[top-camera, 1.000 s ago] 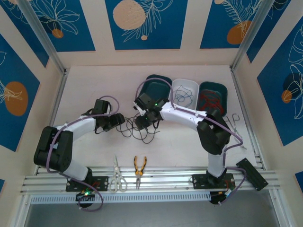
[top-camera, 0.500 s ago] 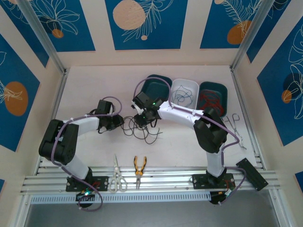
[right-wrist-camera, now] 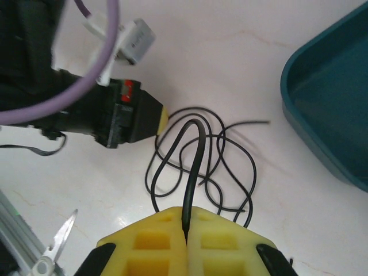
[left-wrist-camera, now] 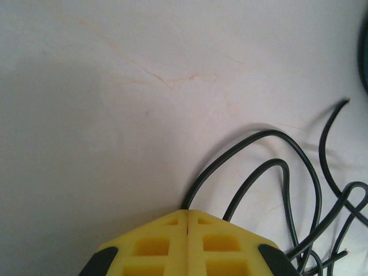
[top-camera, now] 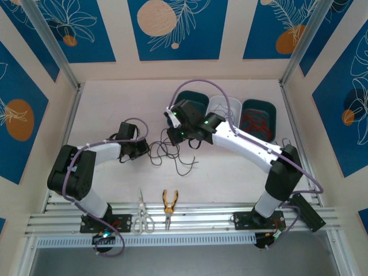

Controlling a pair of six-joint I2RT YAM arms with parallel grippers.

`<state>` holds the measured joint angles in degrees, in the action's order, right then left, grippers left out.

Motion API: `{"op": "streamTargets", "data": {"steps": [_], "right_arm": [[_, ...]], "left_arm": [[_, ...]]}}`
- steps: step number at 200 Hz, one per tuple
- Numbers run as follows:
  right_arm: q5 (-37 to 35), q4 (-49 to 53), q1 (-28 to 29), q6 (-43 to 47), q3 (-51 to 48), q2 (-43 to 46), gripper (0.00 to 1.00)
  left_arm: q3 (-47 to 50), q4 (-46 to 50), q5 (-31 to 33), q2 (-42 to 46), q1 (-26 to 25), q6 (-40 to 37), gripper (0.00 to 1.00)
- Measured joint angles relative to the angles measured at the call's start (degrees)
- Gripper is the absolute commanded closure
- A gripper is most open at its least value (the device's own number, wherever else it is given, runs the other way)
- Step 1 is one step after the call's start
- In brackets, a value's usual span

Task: Untangle the cables

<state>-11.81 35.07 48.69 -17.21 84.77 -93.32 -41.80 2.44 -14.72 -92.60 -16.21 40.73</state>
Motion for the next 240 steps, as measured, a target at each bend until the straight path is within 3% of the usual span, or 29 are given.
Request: {"op": "streamTargets", "data": {"steps": [70, 116, 170, 240], "right_arm": [[0.09, -1.84, -0.85, -1.73, 0.44, 8.46, 1.0], [0.94, -4.72, -5.31, -4.37, 0.59, 10.51, 1.0], [-0.26, -5.53, -10.71, -6.8, 4.76, 9.7, 1.0], [-4.35, -5.03, -15.04, -7.3, 12.96, 1.84, 1.0]], "left_arm": [[0.2, -0.35, 0.0, 0.0, 0.0, 1.03, 1.0], [0.7, -1.03, 0.17, 0.24, -0.04, 1.4, 1.0], [1.53, -1.86, 0.44, 0.83, -0.07, 1.44, 1.0], [2.29, -0.42, 1.77, 2.49, -0.07, 1.2, 1.0]]}}
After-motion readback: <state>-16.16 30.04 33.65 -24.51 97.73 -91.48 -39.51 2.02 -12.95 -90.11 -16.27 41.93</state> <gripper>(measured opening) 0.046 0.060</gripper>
